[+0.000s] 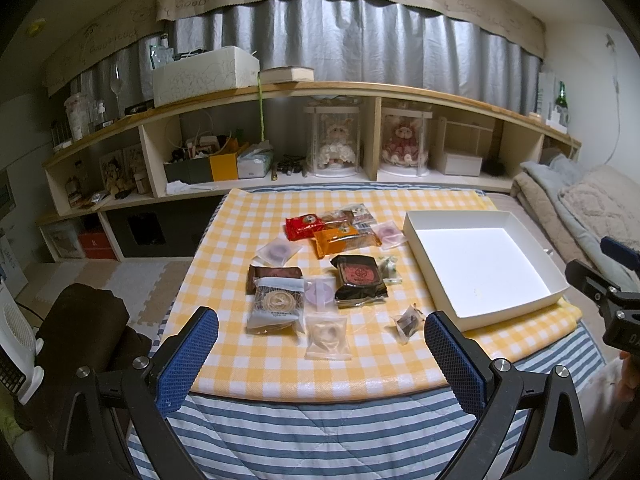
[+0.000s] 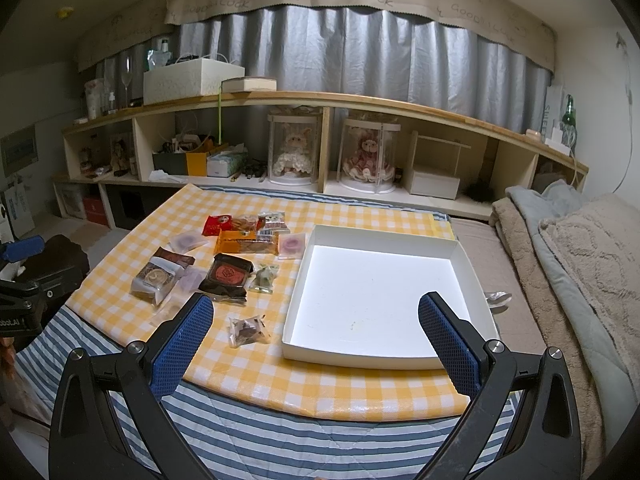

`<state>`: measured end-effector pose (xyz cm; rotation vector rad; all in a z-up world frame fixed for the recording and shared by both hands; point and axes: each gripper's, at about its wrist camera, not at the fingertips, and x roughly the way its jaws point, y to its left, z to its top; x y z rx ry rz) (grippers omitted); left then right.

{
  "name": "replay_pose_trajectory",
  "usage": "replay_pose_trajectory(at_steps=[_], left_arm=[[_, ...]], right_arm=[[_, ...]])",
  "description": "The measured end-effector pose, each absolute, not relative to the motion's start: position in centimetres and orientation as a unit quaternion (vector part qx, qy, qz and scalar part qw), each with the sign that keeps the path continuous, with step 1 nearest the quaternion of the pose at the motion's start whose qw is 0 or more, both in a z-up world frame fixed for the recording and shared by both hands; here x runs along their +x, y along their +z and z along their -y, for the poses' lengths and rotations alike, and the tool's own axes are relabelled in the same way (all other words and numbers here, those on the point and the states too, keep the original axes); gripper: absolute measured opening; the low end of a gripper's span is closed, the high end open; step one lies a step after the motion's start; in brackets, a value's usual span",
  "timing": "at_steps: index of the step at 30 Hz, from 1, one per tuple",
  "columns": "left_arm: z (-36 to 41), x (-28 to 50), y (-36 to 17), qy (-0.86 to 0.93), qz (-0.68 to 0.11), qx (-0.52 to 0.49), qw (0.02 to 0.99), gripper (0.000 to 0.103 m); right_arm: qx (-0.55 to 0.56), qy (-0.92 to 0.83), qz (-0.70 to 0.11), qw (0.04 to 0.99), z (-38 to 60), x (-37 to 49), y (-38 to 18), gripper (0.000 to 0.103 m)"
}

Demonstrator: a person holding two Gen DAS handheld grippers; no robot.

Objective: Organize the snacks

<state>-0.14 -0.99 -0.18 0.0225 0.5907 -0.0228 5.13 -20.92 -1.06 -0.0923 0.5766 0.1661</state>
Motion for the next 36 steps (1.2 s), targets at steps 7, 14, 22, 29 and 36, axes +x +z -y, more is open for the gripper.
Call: replay_pose_trajectory(at_steps=[7, 14, 22, 29, 36], left_arm=[[0.9, -0.1, -0.2, -0.010, -0.292, 0.009, 0.956, 0.103], [0.9, 1.5, -0.5, -0.005, -0.329, -0.022, 0.944, 0.103], [-1.5, 6.4, 0.3, 0.023, -0.341, -0.036, 0.939, 0.103], [-3.6, 12.3, -0.7, 0.042, -0.361, -0.053, 0.930, 0.103], [-4.6, 18.7, -3.9, 0.036, -0.442, -0.078, 0.893, 0.103]], right_arm=[[-0.045, 0.081, -0.284, 0.954, 21.1, 5.2, -1.1, 0.103], [-0.030, 0.089, -0.300, 0.949, 21.2, 6.5, -0.2, 0.103], [-0.030, 0.106, -0.327, 0.939, 20.0, 9.8, -1.5, 0.103], [-0.003, 0.127, -0.358, 0.925, 19.4, 13.7, -3.0, 0.103], [0.023, 0.157, -0.412, 0.897, 18.6, 18.1, -5.7, 0.103]])
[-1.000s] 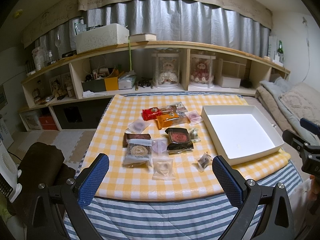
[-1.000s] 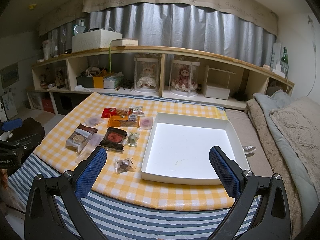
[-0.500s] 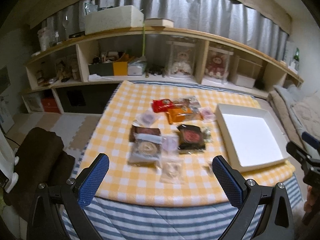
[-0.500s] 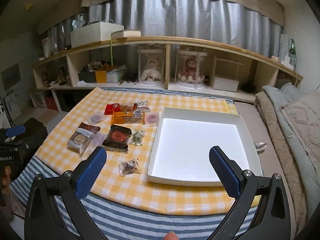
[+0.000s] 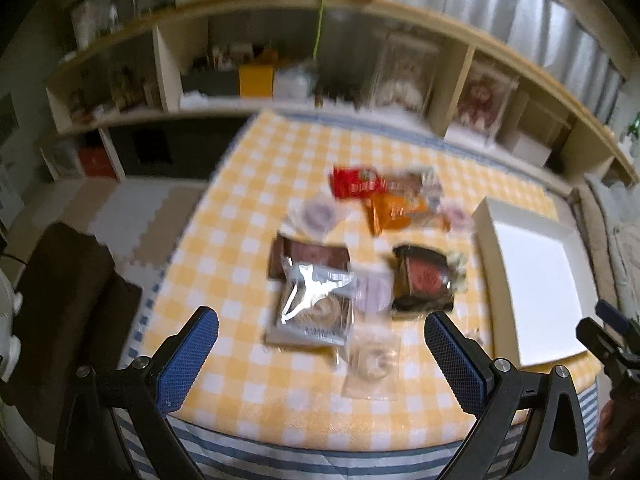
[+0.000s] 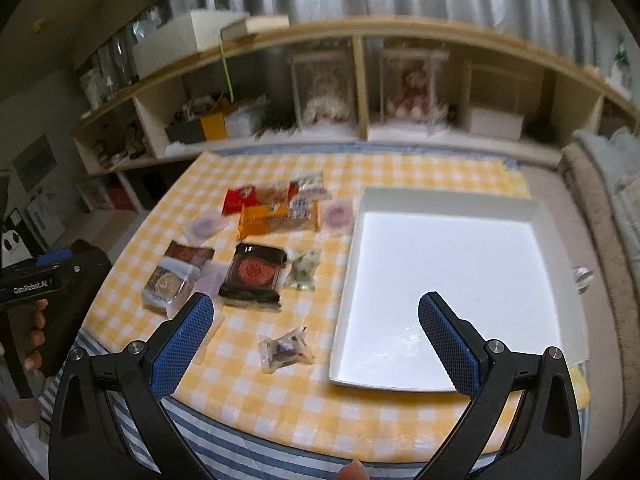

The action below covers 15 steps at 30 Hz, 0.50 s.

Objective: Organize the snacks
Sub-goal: 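Grasp the clear ring-cookie packet with the left tool while the right tool grasps the small candy packet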

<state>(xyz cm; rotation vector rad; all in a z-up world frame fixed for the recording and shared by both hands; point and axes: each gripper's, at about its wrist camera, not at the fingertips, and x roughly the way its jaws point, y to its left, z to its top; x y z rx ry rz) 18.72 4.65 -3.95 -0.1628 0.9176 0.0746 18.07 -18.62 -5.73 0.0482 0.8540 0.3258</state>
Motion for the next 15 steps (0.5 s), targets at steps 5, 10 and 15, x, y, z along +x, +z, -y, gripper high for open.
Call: replay_pose_trajectory(at_steps=[5, 10, 15], left_arm=[[-4.1, 21.2, -6.3, -0.001, -0.496, -0.089, 0.864, 0.103], [-3.6, 22.7, -8.2, -0.051, -0.523, -0.104, 0.844, 0.103], [-3.9, 24.8, -9.8, -0.087, -0.523, -0.126, 0.838, 0.103]], right_arm=[[0.047, 0.189, -0.468, 0.862, 18.0, 20.6, -8.7, 0.093], [0.032, 0.241, -0.515, 0.822, 15.8, 22.3, -11.6, 0.065], [-0.019, 0.276, -0.543, 0.793, 13.6, 22.4, -14.0, 0.061]])
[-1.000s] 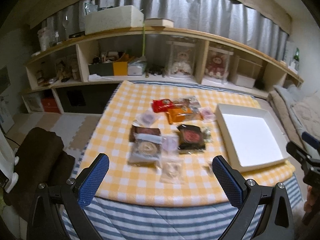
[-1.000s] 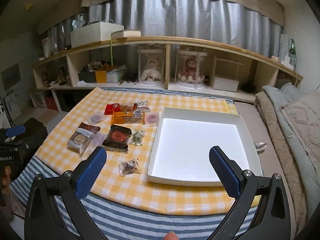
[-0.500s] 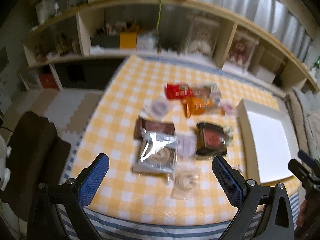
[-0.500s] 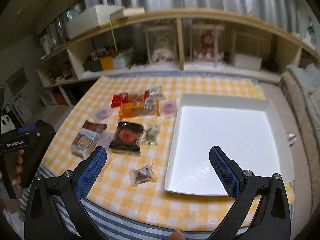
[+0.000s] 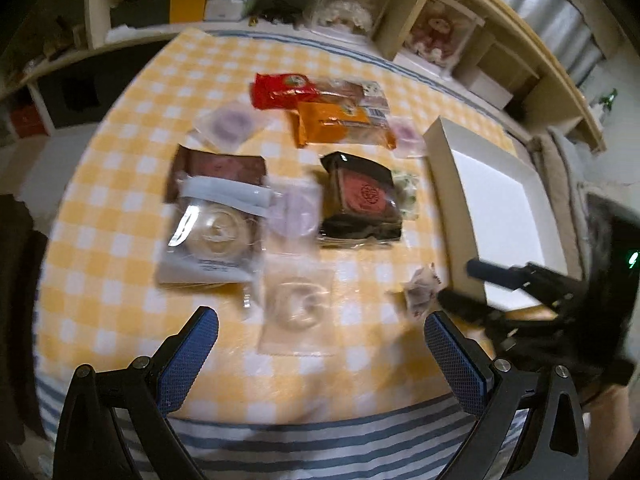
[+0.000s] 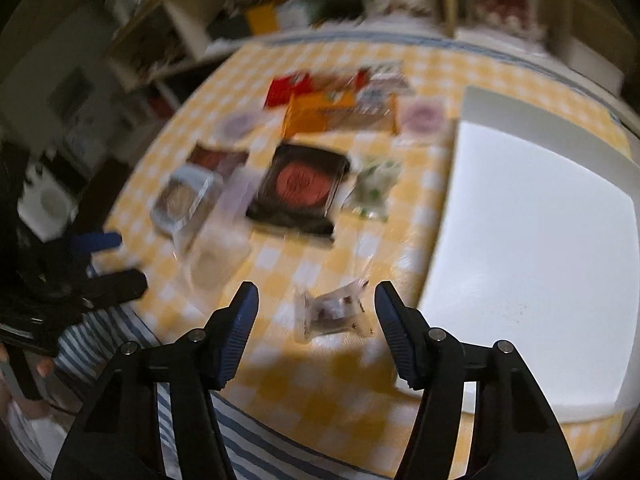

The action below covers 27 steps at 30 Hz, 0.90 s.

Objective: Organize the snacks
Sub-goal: 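Grasp the clear ring-cookie packet with the left tool while the right tool grasps the small candy packet, then carry both packets over the white tray and open both tools to drop them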

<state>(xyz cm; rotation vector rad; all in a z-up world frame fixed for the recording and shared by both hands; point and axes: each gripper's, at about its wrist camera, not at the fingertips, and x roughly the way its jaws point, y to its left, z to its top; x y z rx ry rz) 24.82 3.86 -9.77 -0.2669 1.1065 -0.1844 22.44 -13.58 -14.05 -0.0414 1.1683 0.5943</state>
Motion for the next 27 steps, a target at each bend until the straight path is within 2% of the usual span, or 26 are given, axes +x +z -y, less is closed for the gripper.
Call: replay_pose_trajectory(at_steps=[5, 11, 15, 23, 26, 27], left_arm=[[-4.8, 27.6, -12.7, -0.105, -0.543, -0.166, 0.816, 0.103], [-5.0, 30.0, -15.7, -0.101, -0.571, -0.161, 0.799, 0.103], [-3.8, 30.5, -16.9, -0.101, -0.585, -0.128, 0.795, 0.103], [-0.5, 30.5, -17.5, -0.059, -0.583, -0.041, 0.809, 0.103], [0.5, 30.6, -17.9, -0.045, -0.582, -0.029, 0.811, 0.096], [0.6, 30.4, -17.9, -0.037, -0.581, -0.021, 0.813, 0.089]], right_arm=[[-0.068, 0.287, -0.562, 0.773, 12.2, 22.0, -16.4, 0.057], [-0.106, 0.281, -0.574, 0.762, 11.4, 21.5, -18.3, 0.046], [-0.107, 0.273, -0.574, 0.764, 11.6, 21.5, -18.6, 0.036], [-0.076, 0.273, -0.576, 0.767, 12.2, 21.7, -18.0, 0.030], [-0.068, 0.272, -0.570, 0.773, 12.5, 21.7, -17.3, 0.029], [-0.065, 0.272, -0.567, 0.775, 12.5, 21.6, -17.0, 0.029]])
